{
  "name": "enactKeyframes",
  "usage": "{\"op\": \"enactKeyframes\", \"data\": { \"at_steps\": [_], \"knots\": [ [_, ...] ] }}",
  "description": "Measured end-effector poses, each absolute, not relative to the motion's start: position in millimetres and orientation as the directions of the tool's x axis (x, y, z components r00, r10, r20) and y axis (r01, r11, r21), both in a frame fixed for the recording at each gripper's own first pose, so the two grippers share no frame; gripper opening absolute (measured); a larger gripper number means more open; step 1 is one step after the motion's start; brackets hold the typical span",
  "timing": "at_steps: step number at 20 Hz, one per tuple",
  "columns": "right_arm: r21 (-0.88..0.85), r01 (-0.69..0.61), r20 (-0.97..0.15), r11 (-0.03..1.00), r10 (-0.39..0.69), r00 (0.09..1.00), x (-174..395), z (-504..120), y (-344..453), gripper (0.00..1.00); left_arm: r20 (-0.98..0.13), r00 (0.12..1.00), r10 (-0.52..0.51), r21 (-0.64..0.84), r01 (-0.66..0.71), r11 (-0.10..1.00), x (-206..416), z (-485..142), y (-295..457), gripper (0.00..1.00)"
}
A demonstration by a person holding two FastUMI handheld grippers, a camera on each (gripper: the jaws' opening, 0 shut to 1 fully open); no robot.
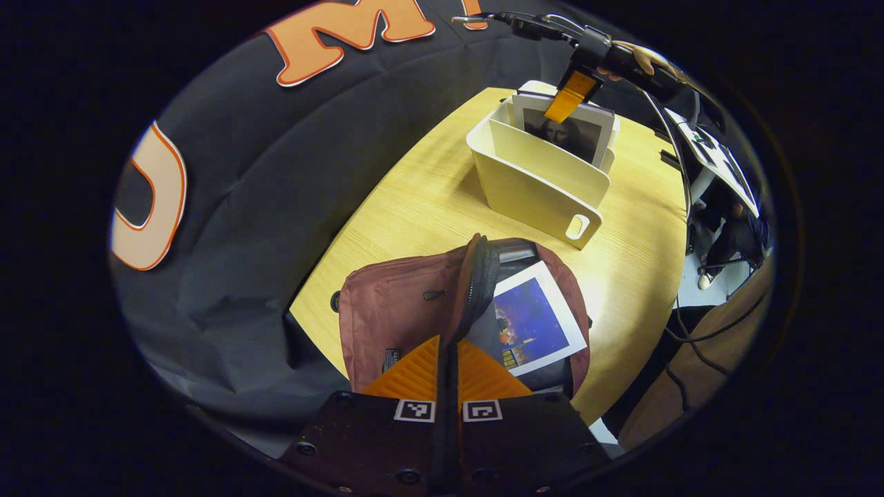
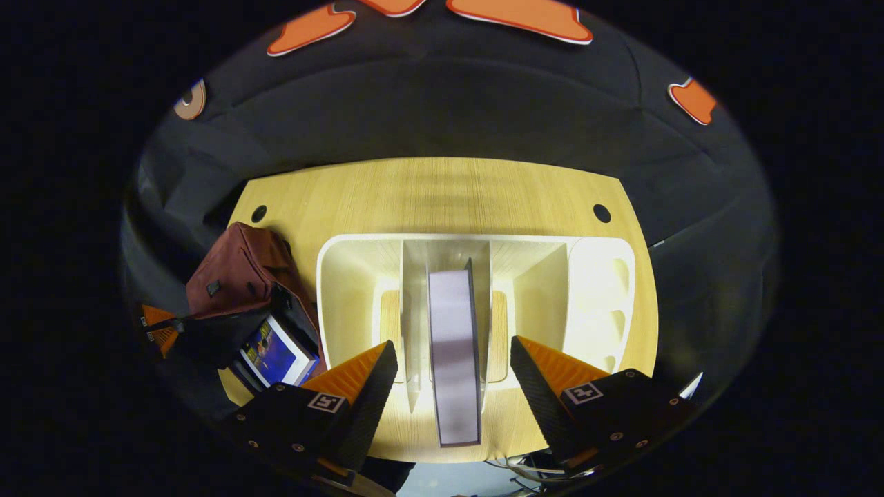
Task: Open the schoolbag, grab two books from the bookshelf and put them into the schoolbag.
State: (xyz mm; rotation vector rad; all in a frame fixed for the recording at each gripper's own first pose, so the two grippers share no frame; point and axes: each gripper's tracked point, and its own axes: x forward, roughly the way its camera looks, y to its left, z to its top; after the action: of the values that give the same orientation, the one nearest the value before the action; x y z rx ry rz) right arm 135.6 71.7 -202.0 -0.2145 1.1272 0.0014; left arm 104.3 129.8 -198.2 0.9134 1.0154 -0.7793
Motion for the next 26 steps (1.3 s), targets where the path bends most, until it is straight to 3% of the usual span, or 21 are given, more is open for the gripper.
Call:
{"op": "enactKeyframes", "data": {
  "at_steps": [4,6,7,9,10,11,12,19,26],
  "knots": [
    [-0.179,-0.125,-0.915,0.976,-0.118,0.386,134.8,-211.6,72.7,0.85,-0.937,0.333,-0.11,0.26,0.871,0.418,106.5,-200.9,130.9,0.01],
    [-0.189,-0.119,-0.919,0.975,-0.133,0.372,135.7,-215.6,69.3,0.69,-0.938,0.328,-0.11,0.256,0.872,0.418,105.7,-201.5,130.4,0.01],
    [-0.167,-0.118,-0.925,0.979,-0.115,0.362,135.4,-215.0,72.5,0.42,-0.938,0.327,-0.11,0.255,0.872,0.417,105.4,-201.3,130.3,0.01],
    [-0.159,-0.111,-0.926,0.981,-0.109,0.361,136.6,-216.6,73.8,0.37,-0.938,0.328,-0.11,0.256,0.872,0.418,104.4,-200.8,130.1,0.01],
    [-0.163,-0.108,-0.925,0.981,-0.113,0.363,136.2,-215.8,72.6,0.46,-0.938,0.327,-0.11,0.255,0.871,0.419,104.3,-200.9,131.3,0.01],
    [-0.175,-0.102,-0.92,0.979,-0.126,0.37,137.1,-214.4,70.6,0.34,-0.938,0.327,-0.11,0.254,0.871,0.421,104.3,-200.8,131.1,0.01],
    [-0.176,-0.094,-0.918,0.98,-0.129,0.374,137.4,-213.6,70.5,0.33,-0.939,0.326,-0.111,0.252,0.871,0.422,103.7,-201.4,131.9,0.01],
    [-0.165,-0.077,-0.894,0.983,-0.117,0.432,124.1,-165.0,76.3,0.32,-0.94,0.321,-0.117,0.247,0.874,0.418,101.8,-204.1,133.8,0.01],
    [-0.148,-0.074,-0.832,0.986,-0.084,0.549,88.7,-81.3,87.4,0.32,-0.939,0.32,-0.122,0.244,0.876,0.416,97.0,-208.9,137.6,0.01]
  ]
}}
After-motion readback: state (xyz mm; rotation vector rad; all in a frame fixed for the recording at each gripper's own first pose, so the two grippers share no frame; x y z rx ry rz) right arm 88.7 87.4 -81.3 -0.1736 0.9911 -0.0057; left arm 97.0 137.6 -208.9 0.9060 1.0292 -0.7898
